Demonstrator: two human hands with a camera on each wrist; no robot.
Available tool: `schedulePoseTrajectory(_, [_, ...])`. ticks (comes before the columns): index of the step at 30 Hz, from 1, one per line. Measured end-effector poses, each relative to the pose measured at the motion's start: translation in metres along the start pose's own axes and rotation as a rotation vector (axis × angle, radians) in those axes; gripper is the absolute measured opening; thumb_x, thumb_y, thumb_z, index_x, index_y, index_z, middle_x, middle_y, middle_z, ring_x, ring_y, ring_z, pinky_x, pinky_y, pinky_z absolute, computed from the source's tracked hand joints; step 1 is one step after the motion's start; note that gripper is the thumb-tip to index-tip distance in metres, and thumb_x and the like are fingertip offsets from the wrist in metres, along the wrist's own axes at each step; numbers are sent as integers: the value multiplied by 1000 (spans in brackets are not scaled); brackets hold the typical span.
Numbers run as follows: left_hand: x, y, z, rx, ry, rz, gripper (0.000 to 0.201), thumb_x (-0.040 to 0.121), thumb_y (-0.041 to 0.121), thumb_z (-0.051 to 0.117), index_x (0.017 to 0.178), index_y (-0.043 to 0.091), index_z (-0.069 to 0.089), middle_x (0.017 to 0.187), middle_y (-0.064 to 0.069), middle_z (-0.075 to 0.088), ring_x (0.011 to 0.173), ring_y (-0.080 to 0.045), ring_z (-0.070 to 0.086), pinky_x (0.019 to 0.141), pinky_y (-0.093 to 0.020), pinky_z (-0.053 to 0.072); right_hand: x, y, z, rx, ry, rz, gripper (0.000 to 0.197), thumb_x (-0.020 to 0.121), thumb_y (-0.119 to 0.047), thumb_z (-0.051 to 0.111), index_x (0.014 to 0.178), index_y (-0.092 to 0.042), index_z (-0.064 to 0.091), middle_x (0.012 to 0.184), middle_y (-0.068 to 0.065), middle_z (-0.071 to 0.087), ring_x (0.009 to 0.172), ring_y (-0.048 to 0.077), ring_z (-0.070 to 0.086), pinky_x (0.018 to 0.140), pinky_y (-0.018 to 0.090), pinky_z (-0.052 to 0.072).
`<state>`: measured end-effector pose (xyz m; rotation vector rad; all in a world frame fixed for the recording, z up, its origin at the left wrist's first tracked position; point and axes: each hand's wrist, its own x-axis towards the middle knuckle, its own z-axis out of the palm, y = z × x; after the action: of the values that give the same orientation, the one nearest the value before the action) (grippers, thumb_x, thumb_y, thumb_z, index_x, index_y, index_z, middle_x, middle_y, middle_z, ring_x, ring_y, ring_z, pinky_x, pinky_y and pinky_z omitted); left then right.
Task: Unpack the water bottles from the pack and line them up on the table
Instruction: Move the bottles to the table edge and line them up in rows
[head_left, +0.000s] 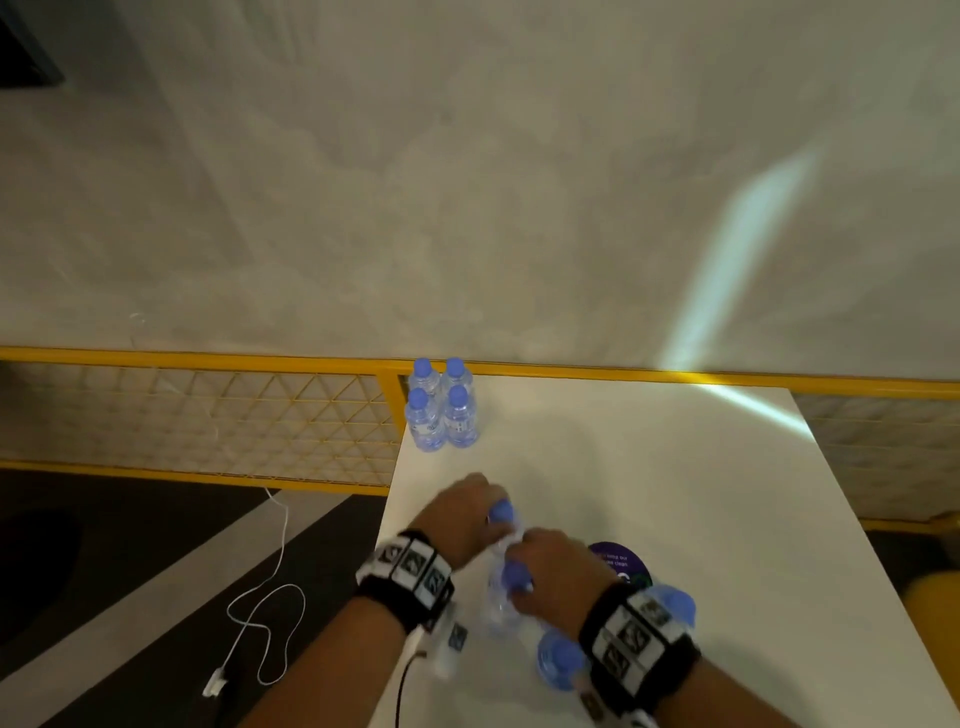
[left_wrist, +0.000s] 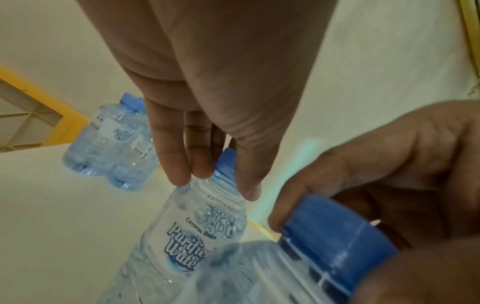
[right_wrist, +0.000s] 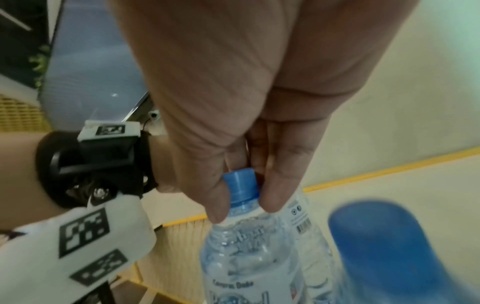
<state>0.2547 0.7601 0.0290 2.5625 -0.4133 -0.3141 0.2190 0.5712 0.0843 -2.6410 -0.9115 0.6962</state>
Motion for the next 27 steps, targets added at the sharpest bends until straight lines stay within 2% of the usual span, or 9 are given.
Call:
schedulePoseTrajectory(1, [12,-2,-11,10,26,-2,50,85,56,60,112,15,66,103,-7,58,99,-23,54,82,-29,35,8,4,-10,-15,32,10,25,81,-28,61,99,-10,65,102,11,62,92,29,61,77,36,50])
schedulePoseTrajectory(3, [39,-5,-33,58,105,-13,37,91,48,64,115,20,66,105,-4,60,102,-26,57,89,-38,45,27,13,-32,0,107,45,28,81,-31,63,100,-11,66,101,12,62,92,30,60,76,34,48])
schedulePoseTrajectory(5, [70,-13,-50,107,169,-42,32,94,47,64,115,22,66,106,-4,63,104,-27,58,89,-46,50,49,24,-45,32,183,82,27,80,-32,65,99,-12,67,100,11,62,91,30,61,72,31,45])
schedulePoseTrajectory(8, [113,-23,-66,170,217,-85,33,95,50,62,114,23,66,109,-5,63,104,-31,57,87,-51,52,84,43,-56,112,244,162,28,79,-34,70,100,-15,66,97,6,59,84,25,60,69,27,39])
schedulePoseTrajectory(11, [148,-33,-72,203,256,-131,34,97,45,63,120,21,65,116,-8,62,110,-32,57,89,-50,51,118,61,-62,131,273,223,29,80,-32,69,102,-14,66,103,8,60,92,28,63,70,28,41])
schedulePoseTrajectory(16, [179,-52,-51,292,299,-236,28,96,39,57,121,27,64,119,0,61,115,-30,56,101,-48,40,161,84,-56,136,279,307,25,89,-25,60,109,-10,63,112,12,59,101,30,62,82,32,47])
schedulePoseTrajectory(19, [184,-67,-37,299,323,-302,27,99,41,54,123,31,60,122,5,61,120,-25,55,111,-56,32,181,92,-50,140,287,294,25,93,-20,54,115,-8,59,116,14,55,103,33,59,88,36,48])
schedulePoseTrajectory(21, [188,-73,-32,317,321,-325,33,101,43,53,132,31,58,127,7,61,125,-22,53,115,-58,27,197,98,-49,152,315,283,26,93,-20,54,115,-9,59,115,13,55,101,32,60,89,38,50])
schedulePoseTrajectory(27, [203,-82,-36,365,301,-288,36,104,38,53,139,33,55,139,9,58,144,-21,39,117,-72,8,232,99,-56,165,350,254,29,94,-22,51,119,-8,58,113,13,60,103,30,61,87,35,48])
